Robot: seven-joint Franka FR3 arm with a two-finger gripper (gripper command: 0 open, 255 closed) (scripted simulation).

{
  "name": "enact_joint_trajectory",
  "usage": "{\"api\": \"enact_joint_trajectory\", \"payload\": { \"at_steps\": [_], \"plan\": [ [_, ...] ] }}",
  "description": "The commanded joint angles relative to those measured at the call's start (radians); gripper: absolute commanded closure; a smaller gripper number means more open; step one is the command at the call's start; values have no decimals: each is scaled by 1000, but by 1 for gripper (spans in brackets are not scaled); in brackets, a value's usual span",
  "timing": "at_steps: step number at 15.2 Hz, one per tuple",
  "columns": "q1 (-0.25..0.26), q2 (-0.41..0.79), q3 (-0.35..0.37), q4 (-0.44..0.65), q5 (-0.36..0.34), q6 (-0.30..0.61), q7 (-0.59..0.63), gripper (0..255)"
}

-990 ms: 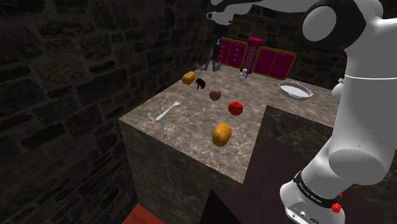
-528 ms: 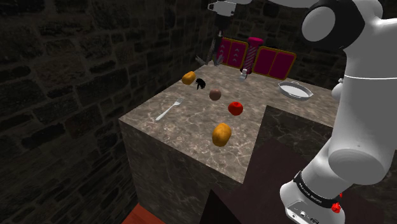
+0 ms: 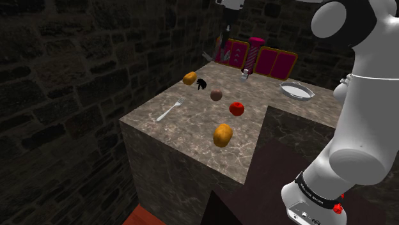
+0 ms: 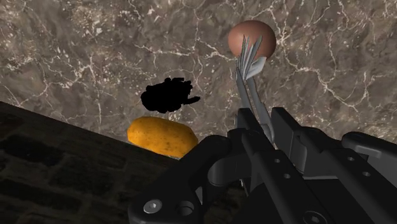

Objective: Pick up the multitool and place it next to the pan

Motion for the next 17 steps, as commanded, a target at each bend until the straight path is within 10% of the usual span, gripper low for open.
{"api": "enact_joint_trajectory", "payload": {
  "at_steps": [1, 17],
  "plan": [
    [-13, -50, -12, -70, -9, 20, -31, 255],
    [-149, -344, -142, -442, -85, 100, -310, 255]
  ]
}}
